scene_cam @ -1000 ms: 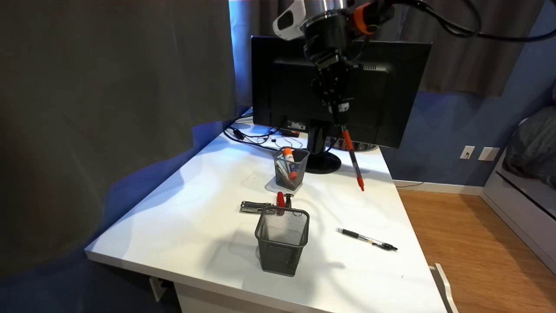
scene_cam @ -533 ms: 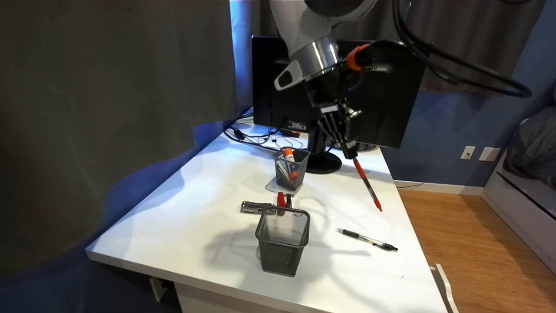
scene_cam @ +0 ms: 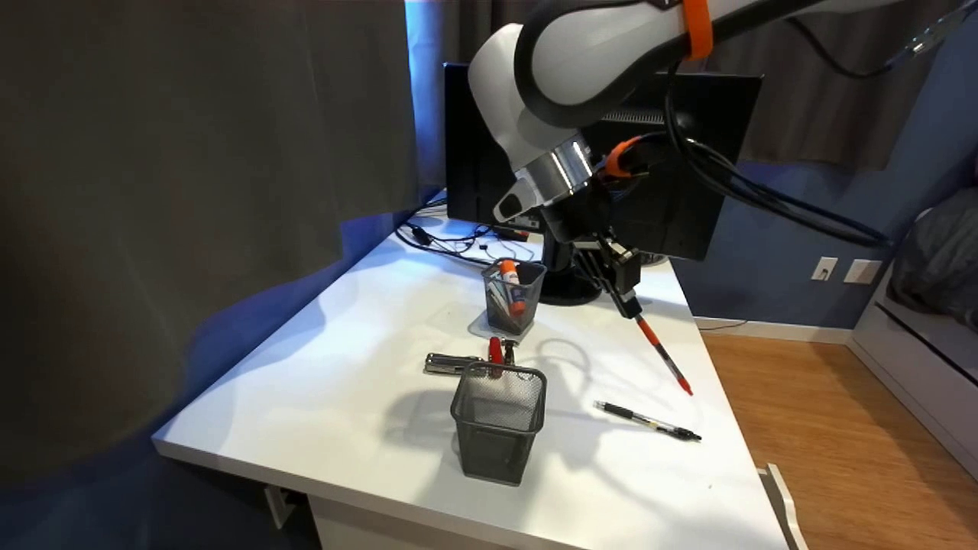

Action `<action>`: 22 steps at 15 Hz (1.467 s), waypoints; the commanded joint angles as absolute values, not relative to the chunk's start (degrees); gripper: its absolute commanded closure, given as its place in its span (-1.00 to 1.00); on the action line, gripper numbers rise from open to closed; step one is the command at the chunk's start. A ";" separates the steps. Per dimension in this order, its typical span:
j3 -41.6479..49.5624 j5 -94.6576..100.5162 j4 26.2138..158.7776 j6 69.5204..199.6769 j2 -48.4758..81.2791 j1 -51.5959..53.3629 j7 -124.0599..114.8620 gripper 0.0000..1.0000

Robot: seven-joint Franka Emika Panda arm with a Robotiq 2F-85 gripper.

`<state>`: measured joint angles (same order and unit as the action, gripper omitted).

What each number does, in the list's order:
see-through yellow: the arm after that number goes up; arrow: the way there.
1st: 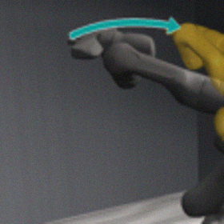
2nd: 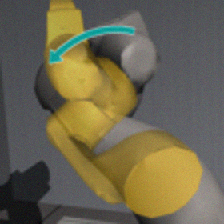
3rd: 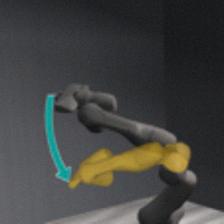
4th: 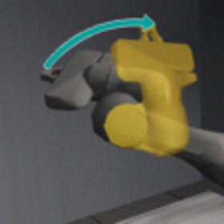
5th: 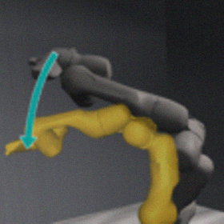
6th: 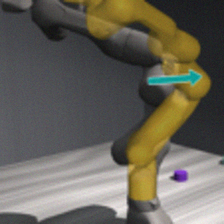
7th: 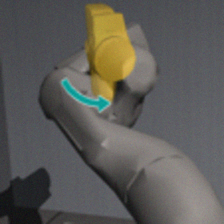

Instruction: Put the black pen and orange pen on the table

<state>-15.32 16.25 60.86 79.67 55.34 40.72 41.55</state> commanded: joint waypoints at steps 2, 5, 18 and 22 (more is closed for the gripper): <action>-13.97 18.61 57.17 79.38 58.96 41.97 39.79 0.97; -13.92 18.48 56.00 79.48 60.91 42.01 39.86 0.97; -10.70 18.19 40.03 76.80 74.95 45.17 41.36 0.97; -9.97 17.18 38.87 76.77 74.80 45.06 40.51 0.12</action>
